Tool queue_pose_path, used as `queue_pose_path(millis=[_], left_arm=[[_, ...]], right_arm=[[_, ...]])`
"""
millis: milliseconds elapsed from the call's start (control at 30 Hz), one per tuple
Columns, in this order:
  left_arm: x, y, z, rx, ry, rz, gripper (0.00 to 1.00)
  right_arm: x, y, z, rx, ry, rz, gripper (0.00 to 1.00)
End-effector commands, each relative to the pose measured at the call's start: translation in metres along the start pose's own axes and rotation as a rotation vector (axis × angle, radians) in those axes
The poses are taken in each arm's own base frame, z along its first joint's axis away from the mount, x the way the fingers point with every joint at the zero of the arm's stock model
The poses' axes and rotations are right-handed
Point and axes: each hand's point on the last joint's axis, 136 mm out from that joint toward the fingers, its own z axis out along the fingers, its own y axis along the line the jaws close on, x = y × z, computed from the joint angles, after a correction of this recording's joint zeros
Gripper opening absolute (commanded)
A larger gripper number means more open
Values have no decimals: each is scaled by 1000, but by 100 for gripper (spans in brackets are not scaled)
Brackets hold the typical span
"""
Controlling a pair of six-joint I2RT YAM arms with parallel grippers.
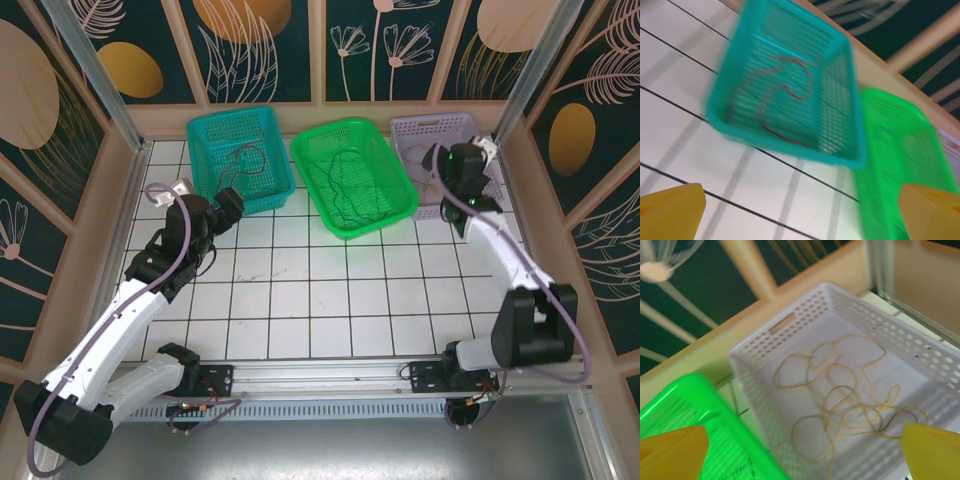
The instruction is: Untangle the cables
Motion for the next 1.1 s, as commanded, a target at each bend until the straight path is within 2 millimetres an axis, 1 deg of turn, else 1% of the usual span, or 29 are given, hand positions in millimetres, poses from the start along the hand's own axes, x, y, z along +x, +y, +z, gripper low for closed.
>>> queue_pose_path(millis=[0, 33, 67, 100, 133, 167, 200, 233, 267, 300, 367, 400, 433, 500, 533, 567, 600, 633, 667, 700, 733, 767, 800, 833, 867, 900, 967, 1000, 1067], left_arm=[[-35, 52, 0, -305, -238, 333, 99], [-28, 54, 10, -299, -250, 460, 99], [-31, 48, 15, -266, -324, 579, 99], [-26, 57, 21, -262, -374, 636, 99], [-25, 61, 25, -229, -410, 634, 99], [-20, 73, 33, -184, -419, 590, 99], [-16, 89, 40, -170, -422, 532, 99], [-13, 98, 44, -168, -438, 499, 99], [-6, 105, 52, -165, -431, 505, 99], [2, 109, 61, -147, -411, 512, 99], [16, 113, 81, -115, -374, 484, 99], [19, 114, 88, -99, -376, 470, 99], [16, 108, 93, -86, -387, 482, 99], [9, 103, 105, -82, -405, 515, 99], [7, 106, 110, -90, -407, 509, 99], [8, 115, 116, -94, -395, 480, 99], [5, 118, 115, -72, -417, 450, 99], [8, 123, 112, -67, -401, 438, 99], [8, 127, 104, -65, -438, 423, 99], [9, 130, 92, -47, -500, 410, 99], [9, 129, 84, -27, -527, 409, 99], [15, 127, 85, -13, -498, 428, 99], [13, 124, 89, -7, -489, 437, 99], [14, 121, 95, 0, -471, 450, 99], [17, 119, 108, -9, -418, 466, 99], [16, 118, 112, -7, -402, 465, 99], [16, 119, 110, -5, -406, 462, 99], [15, 119, 109, -3, -416, 462, 99], [16, 119, 110, -4, -412, 463, 99]], right_arm=[[21, -10, -1, -164, -49, -113, 99], [34, -21, 1, -174, -23, -72, 99], [53, -30, 2, -179, -1, -109, 99], [70, -38, 2, -158, 12, -186, 99], [79, -44, 1, -124, 9, -254, 99], [90, -51, -1, -106, 3, -293, 99], [93, -57, -4, -106, -29, -286, 99], [94, -63, -7, -112, -68, -264, 99], [93, -66, -12, -130, -127, -254, 99], [91, -68, -15, -132, -171, -273, 99], [95, -77, -9, -140, -174, -276, 99], [95, -78, -9, -155, -189, -273, 99], [96, -80, -7, -159, -201, -276, 99], [105, -77, 0, -202, -171, -282, 99], [110, -76, 0, -218, -166, -295, 99], [117, -76, 0, -231, -162, -305, 99], [117, -75, -4, -243, -193, -304, 99], [115, -76, -4, -245, -189, -297, 99], [118, -77, -4, -245, -180, -296, 99], [116, -77, -9, -252, -200, -295, 99], [116, -79, -13, -252, -209, -288, 99], [112, -83, -19, -249, -243, -270, 99], [109, -88, -22, -235, -257, -251, 99], [109, -89, -24, -227, -263, -249, 99], [108, -89, -25, -218, -276, -252, 99], [109, -87, -24, -202, -273, -261, 99], [112, -86, -14, -152, -252, -285, 99], [112, -81, -4, -152, -221, -300, 99], [114, -82, -2, -196, -193, -283, 99]])
